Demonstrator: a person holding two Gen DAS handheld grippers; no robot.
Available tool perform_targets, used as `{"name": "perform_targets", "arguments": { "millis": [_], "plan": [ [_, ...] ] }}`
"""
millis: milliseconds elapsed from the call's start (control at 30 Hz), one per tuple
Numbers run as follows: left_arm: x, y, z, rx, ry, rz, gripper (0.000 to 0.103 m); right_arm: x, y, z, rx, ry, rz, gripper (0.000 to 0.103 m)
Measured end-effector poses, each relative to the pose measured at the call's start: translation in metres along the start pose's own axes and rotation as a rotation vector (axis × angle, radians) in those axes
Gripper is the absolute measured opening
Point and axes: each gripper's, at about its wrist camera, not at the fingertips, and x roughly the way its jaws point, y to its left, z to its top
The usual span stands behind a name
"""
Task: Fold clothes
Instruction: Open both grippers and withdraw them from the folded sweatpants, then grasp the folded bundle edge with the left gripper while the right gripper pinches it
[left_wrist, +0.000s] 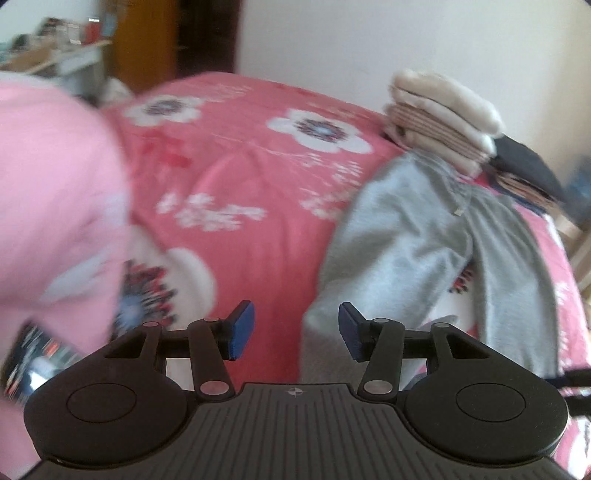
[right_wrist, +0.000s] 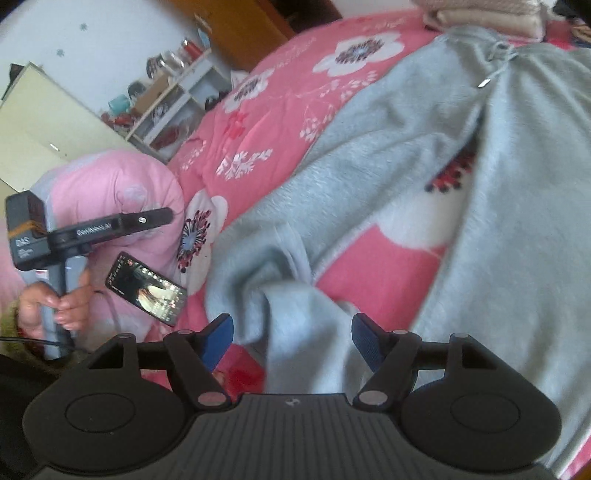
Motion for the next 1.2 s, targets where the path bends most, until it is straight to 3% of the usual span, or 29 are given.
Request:
{"name": "perform_targets", "arguments": {
  "millis": [200, 333, 400, 567, 733, 800, 900, 967, 1033, 1200],
  "plan": [
    [-0.074, 0.006, -0.002, -0.034, -0.083, 0.206, 0.05, -0.03, 0.01, -0.02, -0.016, -0.11, 0.105, 0.074],
    [-0.118, -0.003, 0.003, 0.126, -0.17, 0.332, 0.052, -0.027, 0.028, -0.007, -0.045, -0.082, 0.131, 0.074],
    [-0.122, -0.007, 0.003, 0.196, -0.167, 0.32, 0.054, -0.025, 0.04, -0.004, -0.072, -0.052, 0.1, 0.074],
    [-0.088, -0.012, -0.019, 0.3, -0.104, 0.095, 0.055, -0.029, 0.068, -0.02, -0.198, -0.046, -0.013, 0.075],
    [-0.031, -0.002, -0.063, 0.393, 0.047, -0.254, 0.055, -0.012, 0.096, -0.049, -0.34, -0.019, -0.169, 0.075],
    [-0.015, 0.004, -0.084, 0.394, 0.097, -0.338, 0.055, -0.006, 0.107, -0.061, -0.396, -0.008, -0.231, 0.075],
    [0.011, 0.016, -0.101, 0.321, 0.165, -0.41, 0.055, 0.004, 0.124, -0.079, -0.481, 0.009, -0.325, 0.077],
    [0.024, 0.023, -0.108, 0.279, 0.176, -0.417, 0.055, 0.011, 0.136, -0.091, -0.537, 0.02, -0.388, 0.081],
    [0.032, 0.026, -0.114, 0.287, 0.167, -0.394, 0.055, 0.03, 0.141, -0.097, -0.564, 0.006, -0.414, 0.085],
    [0.045, 0.031, -0.118, 0.321, 0.102, -0.373, 0.055, 0.072, 0.135, -0.1, -0.512, -0.023, -0.471, 0.085]
  ]
}}
